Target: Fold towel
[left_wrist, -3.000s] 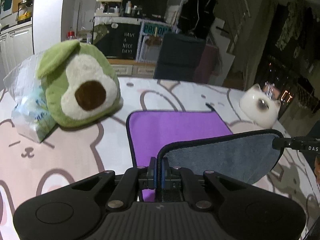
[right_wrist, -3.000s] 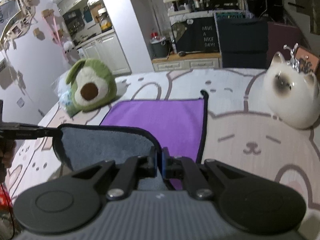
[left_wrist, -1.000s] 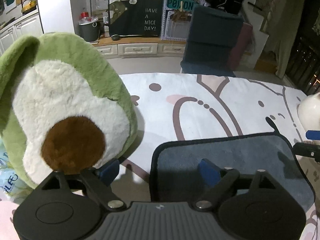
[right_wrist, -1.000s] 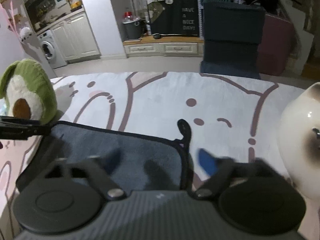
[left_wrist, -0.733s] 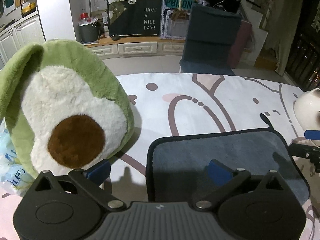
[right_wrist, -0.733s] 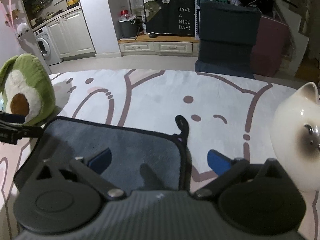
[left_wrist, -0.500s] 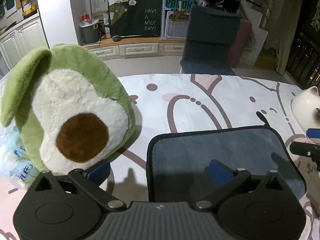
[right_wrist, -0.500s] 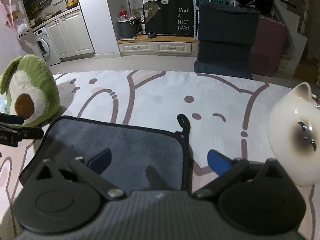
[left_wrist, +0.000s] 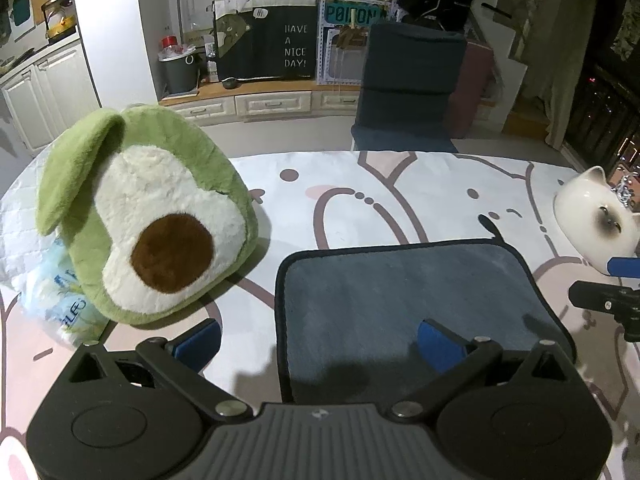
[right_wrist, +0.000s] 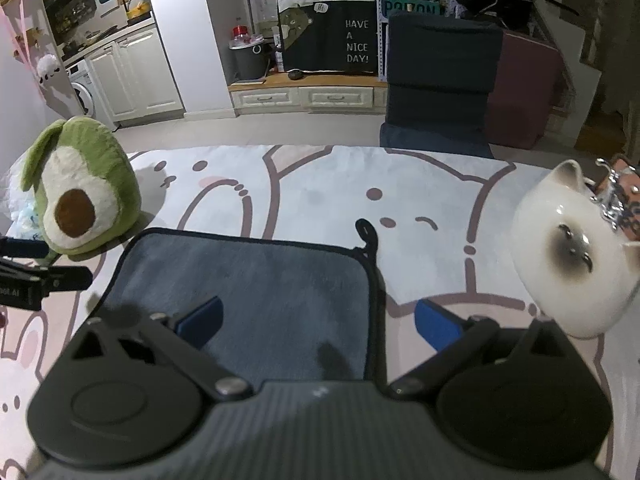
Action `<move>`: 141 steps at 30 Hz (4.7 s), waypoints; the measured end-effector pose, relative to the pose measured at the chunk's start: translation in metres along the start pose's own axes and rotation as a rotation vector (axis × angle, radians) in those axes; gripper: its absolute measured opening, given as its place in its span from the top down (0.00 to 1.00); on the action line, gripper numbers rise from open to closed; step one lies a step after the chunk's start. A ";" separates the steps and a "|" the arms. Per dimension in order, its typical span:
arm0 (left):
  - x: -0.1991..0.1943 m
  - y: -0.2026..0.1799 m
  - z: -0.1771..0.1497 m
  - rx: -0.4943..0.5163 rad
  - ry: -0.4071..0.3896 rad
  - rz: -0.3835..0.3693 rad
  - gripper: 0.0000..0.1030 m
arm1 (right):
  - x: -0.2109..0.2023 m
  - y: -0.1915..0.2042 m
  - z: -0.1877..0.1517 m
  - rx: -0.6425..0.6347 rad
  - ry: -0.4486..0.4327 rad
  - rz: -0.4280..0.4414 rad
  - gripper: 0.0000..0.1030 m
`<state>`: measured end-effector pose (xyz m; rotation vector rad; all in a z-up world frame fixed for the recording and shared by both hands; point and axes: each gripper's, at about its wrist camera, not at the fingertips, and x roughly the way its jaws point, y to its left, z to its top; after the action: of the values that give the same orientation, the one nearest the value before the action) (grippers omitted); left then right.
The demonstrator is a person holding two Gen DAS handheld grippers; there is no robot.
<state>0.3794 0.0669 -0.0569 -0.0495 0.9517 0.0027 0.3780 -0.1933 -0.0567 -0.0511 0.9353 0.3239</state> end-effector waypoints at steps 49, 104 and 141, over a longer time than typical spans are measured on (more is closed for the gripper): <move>-0.171 -0.047 -0.107 0.023 -0.142 0.035 0.00 | -0.180 0.031 -0.115 -0.031 -0.175 -0.017 0.00; -0.264 -0.063 -0.237 0.073 -0.340 -0.029 0.00 | -0.280 0.061 -0.236 -0.088 -0.312 0.053 0.00; -0.275 -0.067 -0.280 0.115 -0.352 -0.051 0.00 | -0.289 0.057 -0.276 -0.109 -0.343 0.072 0.00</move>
<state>-0.0062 -0.0064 0.0072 0.0326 0.5972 -0.0874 -0.0136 -0.2623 0.0150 -0.0600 0.5801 0.4349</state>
